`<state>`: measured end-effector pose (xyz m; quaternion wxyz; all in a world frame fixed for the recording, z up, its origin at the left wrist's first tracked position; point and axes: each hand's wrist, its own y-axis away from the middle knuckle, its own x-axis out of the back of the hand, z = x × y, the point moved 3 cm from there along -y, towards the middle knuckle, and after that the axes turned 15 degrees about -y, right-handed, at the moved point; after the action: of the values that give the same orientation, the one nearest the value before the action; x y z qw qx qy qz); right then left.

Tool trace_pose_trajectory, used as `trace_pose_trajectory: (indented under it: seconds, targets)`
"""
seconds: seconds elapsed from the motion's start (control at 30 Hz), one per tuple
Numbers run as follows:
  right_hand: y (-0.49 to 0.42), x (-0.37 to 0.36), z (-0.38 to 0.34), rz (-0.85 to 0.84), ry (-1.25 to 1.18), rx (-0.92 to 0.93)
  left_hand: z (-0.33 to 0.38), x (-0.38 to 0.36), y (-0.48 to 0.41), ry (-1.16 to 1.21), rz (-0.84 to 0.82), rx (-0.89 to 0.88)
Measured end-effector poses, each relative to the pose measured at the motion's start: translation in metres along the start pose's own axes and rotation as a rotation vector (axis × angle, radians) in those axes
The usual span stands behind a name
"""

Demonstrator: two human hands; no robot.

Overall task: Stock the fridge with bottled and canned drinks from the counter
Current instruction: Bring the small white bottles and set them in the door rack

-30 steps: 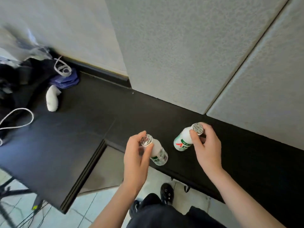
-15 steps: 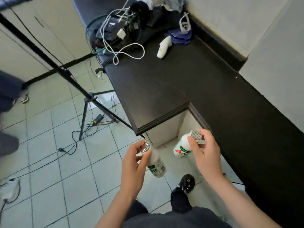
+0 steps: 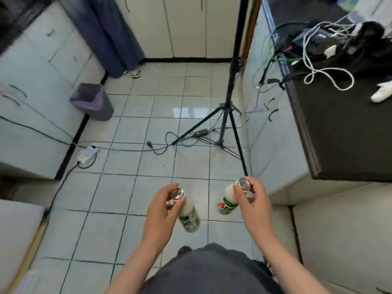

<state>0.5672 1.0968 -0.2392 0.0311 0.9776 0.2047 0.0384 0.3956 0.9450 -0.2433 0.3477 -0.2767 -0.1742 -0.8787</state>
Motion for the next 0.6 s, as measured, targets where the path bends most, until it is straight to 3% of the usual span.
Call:
trace_pose_trajectory:
  seconds: [0.27, 0.6]
  targets:
    - [0.002, -0.173, -0.036, -0.337, 0.007, 0.037, -0.093, 0.142, -0.003, -0.025, 0.284, 0.172]
    - [-0.014, -0.359, -0.022, -0.718, 0.112, 0.025, -0.192, 0.212, 0.003, 0.102, 0.522, 0.494]
